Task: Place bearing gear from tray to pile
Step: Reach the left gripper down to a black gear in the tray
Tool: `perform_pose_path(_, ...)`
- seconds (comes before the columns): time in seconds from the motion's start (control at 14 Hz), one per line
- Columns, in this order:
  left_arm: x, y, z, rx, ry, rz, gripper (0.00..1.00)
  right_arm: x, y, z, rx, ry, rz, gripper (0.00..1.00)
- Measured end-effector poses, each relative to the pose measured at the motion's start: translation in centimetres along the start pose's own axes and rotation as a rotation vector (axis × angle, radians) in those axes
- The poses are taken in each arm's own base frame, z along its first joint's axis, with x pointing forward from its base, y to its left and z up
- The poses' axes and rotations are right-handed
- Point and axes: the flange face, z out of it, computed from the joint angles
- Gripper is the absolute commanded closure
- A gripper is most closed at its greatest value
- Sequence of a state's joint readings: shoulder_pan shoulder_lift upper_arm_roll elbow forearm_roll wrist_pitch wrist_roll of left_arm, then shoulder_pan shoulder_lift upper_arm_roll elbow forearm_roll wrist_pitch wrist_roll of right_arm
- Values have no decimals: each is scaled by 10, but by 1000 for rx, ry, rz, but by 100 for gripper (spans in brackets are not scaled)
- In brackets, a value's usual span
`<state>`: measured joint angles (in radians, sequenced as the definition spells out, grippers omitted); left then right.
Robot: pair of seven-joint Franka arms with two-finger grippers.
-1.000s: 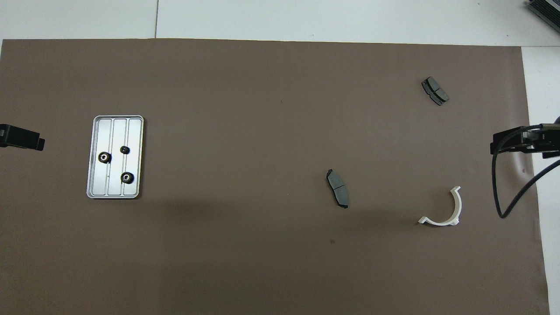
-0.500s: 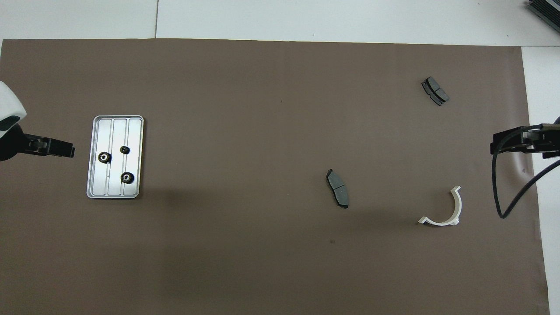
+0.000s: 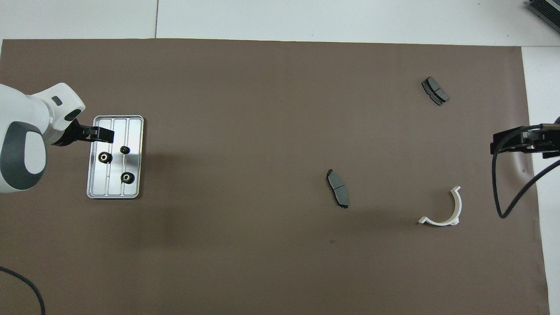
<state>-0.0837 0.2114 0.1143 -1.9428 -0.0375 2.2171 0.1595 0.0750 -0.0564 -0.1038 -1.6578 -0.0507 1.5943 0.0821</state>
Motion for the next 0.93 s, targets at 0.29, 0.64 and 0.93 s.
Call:
perform_pose_path(0.29,7,3,42,6,-10,-52,17,0,0,0,0,0,0,0)
perform_pose_path(0.64,4,11,55,4,-30,-87,33,0,0,0,0,0,0,0)
perform_pose_path(0.93,-2,28,68,4,-30,-100,41,0,0,0,0,0,0,0)
